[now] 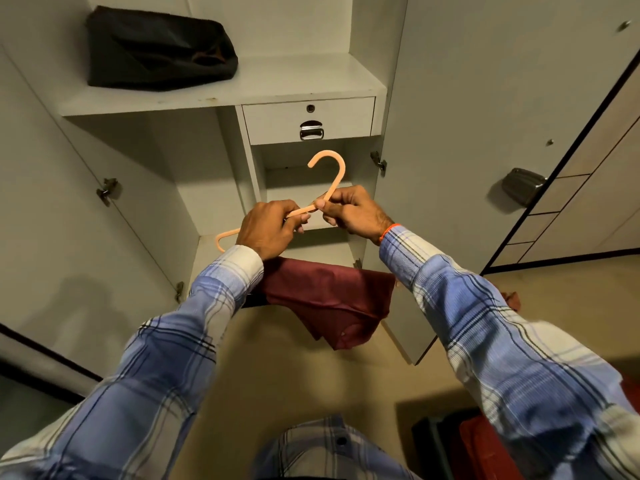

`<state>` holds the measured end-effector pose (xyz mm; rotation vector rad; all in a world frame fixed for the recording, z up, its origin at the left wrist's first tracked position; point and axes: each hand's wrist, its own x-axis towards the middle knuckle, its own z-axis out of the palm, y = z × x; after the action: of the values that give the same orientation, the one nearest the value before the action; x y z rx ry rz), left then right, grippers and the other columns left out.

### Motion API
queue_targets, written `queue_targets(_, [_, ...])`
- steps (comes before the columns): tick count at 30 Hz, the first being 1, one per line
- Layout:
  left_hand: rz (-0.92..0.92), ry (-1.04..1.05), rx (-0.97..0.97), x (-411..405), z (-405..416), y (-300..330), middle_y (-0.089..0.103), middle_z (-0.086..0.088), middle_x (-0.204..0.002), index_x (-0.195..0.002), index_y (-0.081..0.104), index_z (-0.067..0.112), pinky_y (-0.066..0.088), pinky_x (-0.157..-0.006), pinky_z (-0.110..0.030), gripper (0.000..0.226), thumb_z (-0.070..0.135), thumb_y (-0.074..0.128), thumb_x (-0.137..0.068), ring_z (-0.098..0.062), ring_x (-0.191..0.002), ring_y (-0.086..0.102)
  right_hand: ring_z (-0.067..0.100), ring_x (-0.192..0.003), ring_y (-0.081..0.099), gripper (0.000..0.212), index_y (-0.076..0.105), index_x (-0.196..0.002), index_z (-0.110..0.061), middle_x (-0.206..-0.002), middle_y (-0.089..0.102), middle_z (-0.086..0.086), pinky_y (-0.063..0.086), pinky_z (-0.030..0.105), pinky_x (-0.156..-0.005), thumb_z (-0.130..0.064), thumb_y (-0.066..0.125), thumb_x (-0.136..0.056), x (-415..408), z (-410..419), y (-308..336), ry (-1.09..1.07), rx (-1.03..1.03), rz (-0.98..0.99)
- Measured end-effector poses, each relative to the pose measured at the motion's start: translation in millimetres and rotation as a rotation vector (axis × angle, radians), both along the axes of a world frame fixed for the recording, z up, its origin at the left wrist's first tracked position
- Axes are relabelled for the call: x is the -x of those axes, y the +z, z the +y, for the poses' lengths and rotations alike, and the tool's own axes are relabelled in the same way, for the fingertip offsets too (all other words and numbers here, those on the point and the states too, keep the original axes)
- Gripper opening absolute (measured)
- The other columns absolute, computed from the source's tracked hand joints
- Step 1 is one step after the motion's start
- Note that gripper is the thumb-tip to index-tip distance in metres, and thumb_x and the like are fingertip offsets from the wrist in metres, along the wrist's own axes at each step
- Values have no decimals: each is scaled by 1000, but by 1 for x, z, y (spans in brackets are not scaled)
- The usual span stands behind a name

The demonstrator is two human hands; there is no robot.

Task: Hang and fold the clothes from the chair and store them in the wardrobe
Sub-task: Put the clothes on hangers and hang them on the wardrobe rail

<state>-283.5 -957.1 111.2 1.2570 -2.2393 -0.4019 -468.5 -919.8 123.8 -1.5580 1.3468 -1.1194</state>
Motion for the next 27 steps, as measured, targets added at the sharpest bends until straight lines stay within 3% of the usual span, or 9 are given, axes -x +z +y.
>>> queue_targets(4, [107,-2,-55,-10,-18,21,69,7,-69,-76,73,25,49,-68,-33,21,37,64,-91,-15,-68,61,3,-40,41,16,68,-95,-5,-63,61,7,34,14,-43,-15,57,-98,-9,-14,20,15,44,20])
queue_targets(7, [129,-7,-70,-20,-33,40,68,8,-68,-74,71,26,46,-67,-33,20,37,65,-90,-14,-67,59,11,-57,60,17,70,-96,-6,-72,70,6,47,23,-56,-23,66,-92,-14,-28,31,-30,120,105])
queue_targets(11, [152,-10,-43,-39,-57,68,60,12,-59,-74,71,25,39,-58,-27,21,35,64,-92,-8,-57,51,24,-74,68,21,73,-95,-13,-78,72,8,56,37,-72,-31,75,-84,-19,-51,46,-133,191,242])
queue_targets(14, [203,-26,-18,-51,-80,92,60,14,-58,-74,70,27,35,-57,-24,20,30,64,-93,-2,-54,48,11,-69,64,12,74,-89,-16,-74,71,1,55,33,-71,-28,72,-87,-27,-68,62,-193,274,259])
queue_targets(18, [184,-6,41,-56,-118,122,64,13,-64,-84,74,21,37,-58,-23,17,30,64,-93,-5,-61,55,-4,-64,61,12,76,-90,-15,-73,70,-7,46,10,-65,-25,70,-89,-38,-103,92,-257,369,295])
queue_targets(20, [220,40,122,-54,-139,133,67,8,-77,-91,74,19,42,-66,-24,13,30,68,-90,-13,-74,61,-1,-69,66,15,76,-92,-14,-77,73,-4,49,13,-67,-28,69,-89,-40,-125,108,-295,405,328])
queue_targets(22, [277,130,360,-50,-155,139,67,2,-91,-94,71,18,44,-73,-28,16,28,76,-83,-17,-84,58,11,-70,69,17,76,-92,-11,-79,74,2,49,12,-62,-26,69,-90,-37,-146,122,-324,435,323])
queue_targets(24, [306,133,600,-46,-170,143,64,-1,-92,-88,67,17,37,-71,-28,15,23,78,-80,-16,-82,50,16,-68,68,16,76,-91,-10,-76,73,4,42,6,-55,-25,68,-90,-31,-170,134,-342,476,348])
queue_targets(27, [157,-54,607,-34,-196,139,64,3,-90,-87,67,20,41,-73,-29,11,27,75,-82,-12,-82,50,17,-68,65,16,76,-89,-15,-71,71,-4,42,9,-57,-29,69,-90,-14,-209,149,-380,500,382])
